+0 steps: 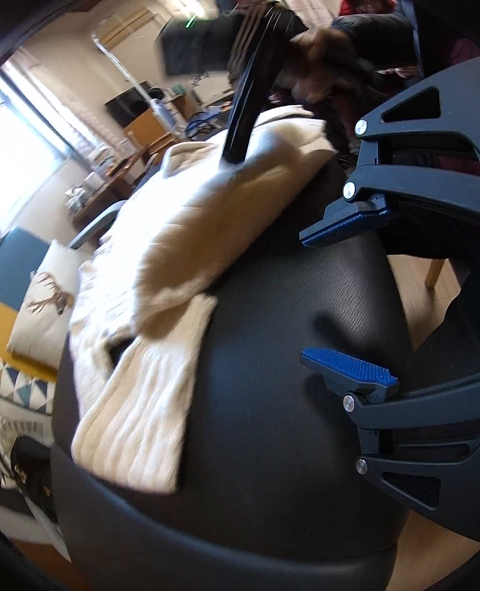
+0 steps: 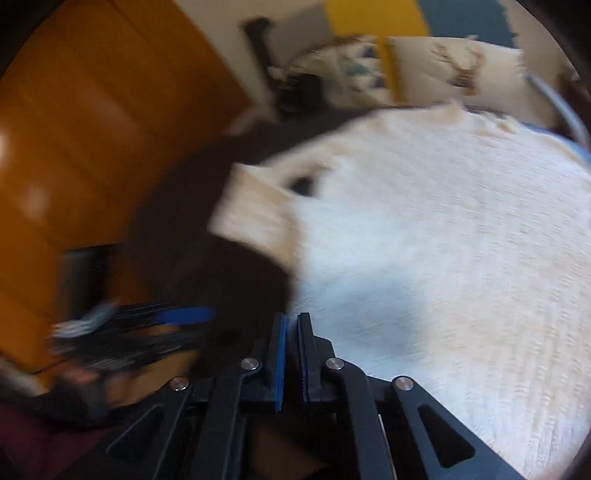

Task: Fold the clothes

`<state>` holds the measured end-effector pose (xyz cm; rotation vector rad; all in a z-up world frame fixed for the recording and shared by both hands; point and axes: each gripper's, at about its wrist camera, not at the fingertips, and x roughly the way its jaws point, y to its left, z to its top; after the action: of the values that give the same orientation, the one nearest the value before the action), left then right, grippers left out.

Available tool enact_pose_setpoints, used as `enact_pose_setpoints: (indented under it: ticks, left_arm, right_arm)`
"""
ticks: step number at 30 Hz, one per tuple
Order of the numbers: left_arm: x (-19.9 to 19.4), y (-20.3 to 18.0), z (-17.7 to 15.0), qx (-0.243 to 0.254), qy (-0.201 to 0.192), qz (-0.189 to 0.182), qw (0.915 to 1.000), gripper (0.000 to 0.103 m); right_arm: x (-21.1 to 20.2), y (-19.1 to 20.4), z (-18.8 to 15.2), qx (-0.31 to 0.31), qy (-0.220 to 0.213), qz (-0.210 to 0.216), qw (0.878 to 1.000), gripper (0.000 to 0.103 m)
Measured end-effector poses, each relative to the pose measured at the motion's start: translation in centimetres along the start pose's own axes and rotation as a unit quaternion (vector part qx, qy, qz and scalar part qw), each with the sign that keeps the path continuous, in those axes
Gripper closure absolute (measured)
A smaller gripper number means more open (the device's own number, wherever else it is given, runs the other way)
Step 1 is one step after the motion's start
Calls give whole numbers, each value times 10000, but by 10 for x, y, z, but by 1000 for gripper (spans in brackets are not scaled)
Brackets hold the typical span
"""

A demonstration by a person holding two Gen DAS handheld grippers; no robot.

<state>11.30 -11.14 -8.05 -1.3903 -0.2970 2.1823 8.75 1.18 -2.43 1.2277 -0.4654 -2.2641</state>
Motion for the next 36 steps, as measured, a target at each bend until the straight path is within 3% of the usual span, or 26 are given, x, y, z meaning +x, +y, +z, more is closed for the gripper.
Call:
enact_pose_setpoints:
  ticks: [3,4,8,11,13,16,20,22,24,27,30,31,33,36]
  left_arm:
    - [-2,11,20,33,-222,191,9996,40]
    - [-2,12,28,128,-284,310,9990,39]
    - [-2,7,62,667,-445,532,9954,39]
    - [3,11,92,763,-376,615,9945,35]
    - [13,14,109,899,-265,911,9914,35]
    - [25,14,118,1436,-37,1282,9813,35]
    - [59,4,117,2303,419,1917,9531,34]
    - [82,8,114,2483,889,1887,9459,34]
    - [93,10,111,2519,904,1967,9432,28]
    - [90,15,110,2394,729,1815,9510,28]
    - [80,23,105,2215,466,1603,9608,59]
    - [75,28,105,2046,368,1555,9657,85]
    - [65,42,107,1552,217,1358,9783,88]
    - [53,66,106,908,-68,1229,9882,91]
  right_arm:
    - [-30,-4,-10,321,-176,541,9979,90]
    - [-35,-10,-16,432,-259,211,9985,76]
    - [-18,-40,-38,888,67,-762,9931,76]
    - [-6,-51,-45,1063,37,-892,9903,76]
    - [-3,-55,-42,1127,-78,-817,9902,76]
    - [4,-61,-38,1162,-148,-754,9902,76]
    - [8,-71,-30,1356,-240,-784,9874,76]
    - [8,-77,-27,1489,-325,-804,9850,76]
    - [5,-83,-27,1626,-390,-862,9821,76]
    - [-4,-92,-30,1900,-482,-973,9758,76]
    - [-7,-100,-32,2079,-475,-1085,9710,76]
    - [-7,-101,-32,2110,-472,-1133,9697,76]
    - [-6,-100,-30,2122,-468,-1214,9685,76]
    - [-5,-96,-27,2054,-456,-1312,9688,76]
